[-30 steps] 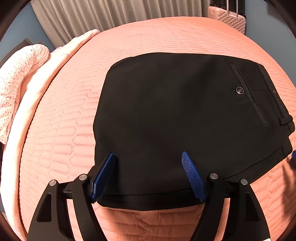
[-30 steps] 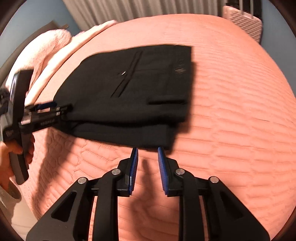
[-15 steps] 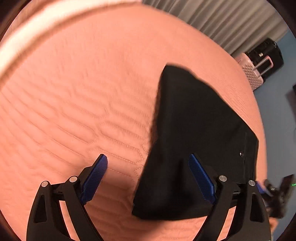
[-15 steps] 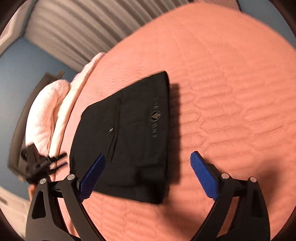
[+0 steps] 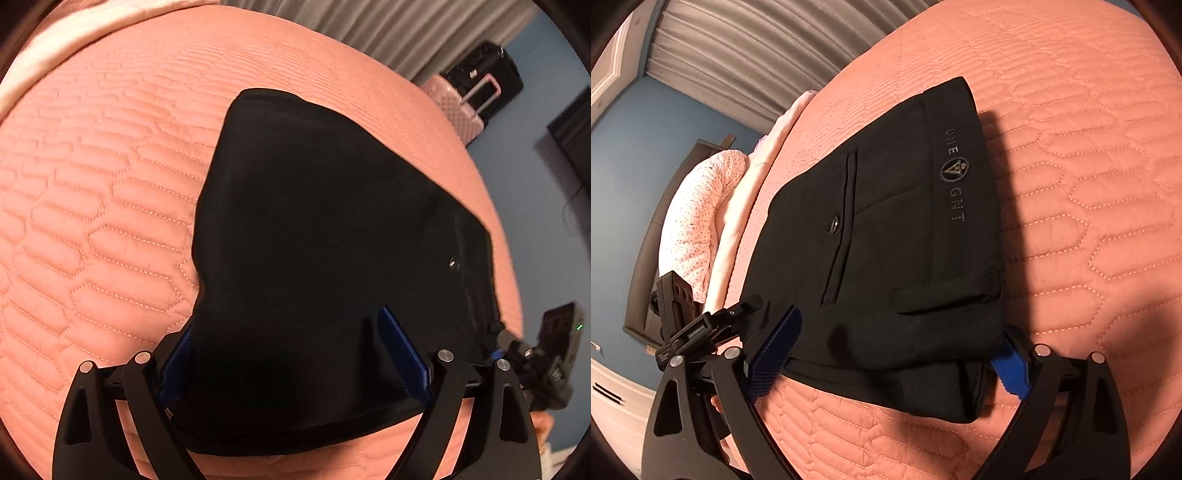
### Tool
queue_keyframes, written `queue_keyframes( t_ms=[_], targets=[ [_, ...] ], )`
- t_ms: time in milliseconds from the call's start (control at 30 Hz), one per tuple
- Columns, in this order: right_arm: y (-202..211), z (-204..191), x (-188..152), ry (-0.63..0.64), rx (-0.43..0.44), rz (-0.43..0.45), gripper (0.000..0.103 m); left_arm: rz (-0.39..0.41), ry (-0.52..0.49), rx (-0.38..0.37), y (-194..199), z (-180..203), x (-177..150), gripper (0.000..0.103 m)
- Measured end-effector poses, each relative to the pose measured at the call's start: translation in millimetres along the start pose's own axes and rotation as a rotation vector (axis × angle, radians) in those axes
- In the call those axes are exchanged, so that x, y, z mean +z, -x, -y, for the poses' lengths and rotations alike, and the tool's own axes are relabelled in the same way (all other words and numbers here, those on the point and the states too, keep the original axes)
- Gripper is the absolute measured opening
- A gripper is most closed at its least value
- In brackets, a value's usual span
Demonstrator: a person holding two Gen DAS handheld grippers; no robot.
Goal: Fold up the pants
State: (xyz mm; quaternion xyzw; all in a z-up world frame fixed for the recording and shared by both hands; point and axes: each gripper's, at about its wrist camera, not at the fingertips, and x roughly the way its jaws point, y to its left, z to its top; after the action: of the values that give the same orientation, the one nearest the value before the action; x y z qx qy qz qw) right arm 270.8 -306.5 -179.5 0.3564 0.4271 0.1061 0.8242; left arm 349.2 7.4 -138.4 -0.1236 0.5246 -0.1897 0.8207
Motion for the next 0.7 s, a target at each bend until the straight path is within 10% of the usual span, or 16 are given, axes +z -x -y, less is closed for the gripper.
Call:
queue_keyframes(
  t_ms=[133,400,700],
  targets=[
    [11,-2,-1,0.022,-0.047,-0.018,0.09,-0.002,0.014,0.008,8,-7,3,0.085],
    [68,-83,-1,0.357,-0.513,0.203,0.092,0.147,-0.299,0.505,52,65,-2,0.087],
    [35,-73,-7,0.325,-0.535,0.102,0.095,0.064,-0.247,0.473,35,62,0,0.086]
  ],
)
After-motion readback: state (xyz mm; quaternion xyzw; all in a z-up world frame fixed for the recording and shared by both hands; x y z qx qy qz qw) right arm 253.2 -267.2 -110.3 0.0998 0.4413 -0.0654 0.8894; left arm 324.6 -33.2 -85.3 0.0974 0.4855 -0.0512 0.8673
